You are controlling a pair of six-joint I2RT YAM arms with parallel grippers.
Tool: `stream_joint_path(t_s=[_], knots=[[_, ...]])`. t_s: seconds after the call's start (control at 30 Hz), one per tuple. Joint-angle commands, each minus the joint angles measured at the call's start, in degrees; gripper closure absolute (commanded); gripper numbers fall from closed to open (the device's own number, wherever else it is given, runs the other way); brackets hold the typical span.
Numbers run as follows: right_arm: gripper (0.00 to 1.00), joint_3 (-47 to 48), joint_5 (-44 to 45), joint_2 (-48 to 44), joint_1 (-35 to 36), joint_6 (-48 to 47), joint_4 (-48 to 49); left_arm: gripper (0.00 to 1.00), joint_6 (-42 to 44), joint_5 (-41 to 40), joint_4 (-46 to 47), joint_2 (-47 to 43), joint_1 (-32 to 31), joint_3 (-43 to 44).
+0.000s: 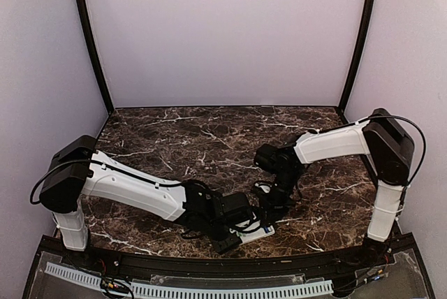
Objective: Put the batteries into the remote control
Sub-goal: Place the battery in the battery compartment, then load the battery into the battery compartment.
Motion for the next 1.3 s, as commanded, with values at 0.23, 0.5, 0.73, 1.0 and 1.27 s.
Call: stream_joint_path(t_s=[0.23, 0.5, 0.73, 1.0, 1.27], knots=[[0.83, 1.6, 3.9, -4.1, 0.3, -1.0, -5.1, 0.46, 0.3, 0.9, -1.4, 1.9, -0.5, -2.2], [0.88, -0.9, 1.3, -5.3, 0.9, 0.2, -3.1, 0.46, 0.4, 1.0, -1.4, 2.2, -0.5, -2.0], [0.89, -1.6, 2.3, -4.3, 2.0, 0.5, -3.2, 0.46, 0.3, 1.0, -1.4, 2.2, -0.5, -1.9], [0.91, -2.7, 1.2, -4.1, 2.6, 0.9, -2.1, 0.46, 0.4, 1.0, -1.5, 2.3, -0.5, -1.9], [0.91, -2.6, 0.4, -3.3, 2.8, 1.1, -1.2, 0.46, 0.3, 1.0, -1.5, 2.5, -0.5, -1.9]])
